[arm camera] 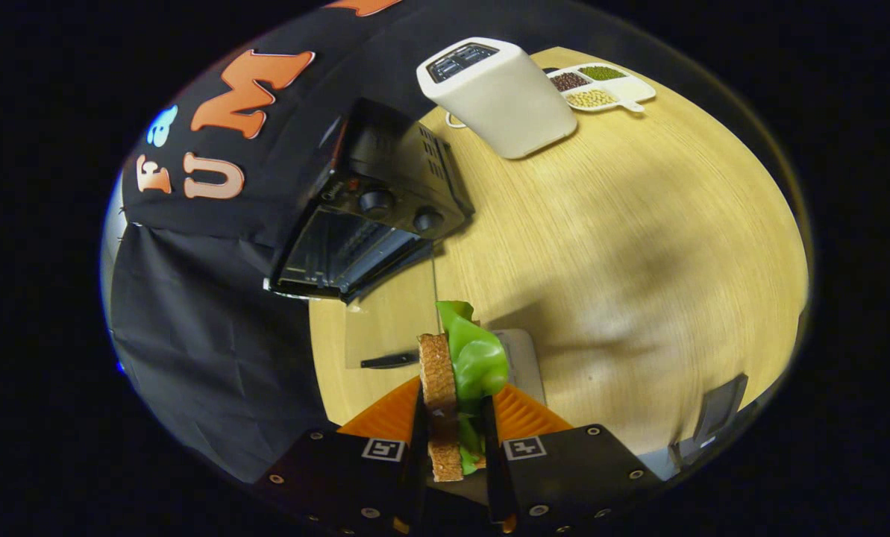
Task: Open the toaster oven, put the food inside, and close the toaster oven door.
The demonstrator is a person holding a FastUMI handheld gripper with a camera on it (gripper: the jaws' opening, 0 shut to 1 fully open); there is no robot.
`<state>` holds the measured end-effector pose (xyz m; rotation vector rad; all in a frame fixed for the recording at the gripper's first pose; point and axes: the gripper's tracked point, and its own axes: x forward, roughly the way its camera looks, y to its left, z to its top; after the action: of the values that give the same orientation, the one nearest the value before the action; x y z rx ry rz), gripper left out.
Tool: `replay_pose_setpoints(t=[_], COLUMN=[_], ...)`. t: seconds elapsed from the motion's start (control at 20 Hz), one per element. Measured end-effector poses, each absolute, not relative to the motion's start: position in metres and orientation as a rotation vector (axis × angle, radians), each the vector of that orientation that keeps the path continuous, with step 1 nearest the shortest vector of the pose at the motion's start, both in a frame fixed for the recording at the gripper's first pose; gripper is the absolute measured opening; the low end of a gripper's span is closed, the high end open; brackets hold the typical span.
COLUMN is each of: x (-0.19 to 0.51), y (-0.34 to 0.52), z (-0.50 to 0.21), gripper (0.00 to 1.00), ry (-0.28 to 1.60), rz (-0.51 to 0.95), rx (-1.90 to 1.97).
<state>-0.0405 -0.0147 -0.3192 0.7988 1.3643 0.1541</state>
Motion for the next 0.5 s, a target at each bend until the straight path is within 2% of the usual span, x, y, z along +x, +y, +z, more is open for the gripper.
replay_pose_setpoints(t=[0.25,0.5], x=[0.001,0.049], y=[0.032,0.078], z=[-0.303,-0.311], gripper=[0.33,0.33], ry=[1.257,1.147], rz=[0.202,0.186], rx=[0.893,0.996])
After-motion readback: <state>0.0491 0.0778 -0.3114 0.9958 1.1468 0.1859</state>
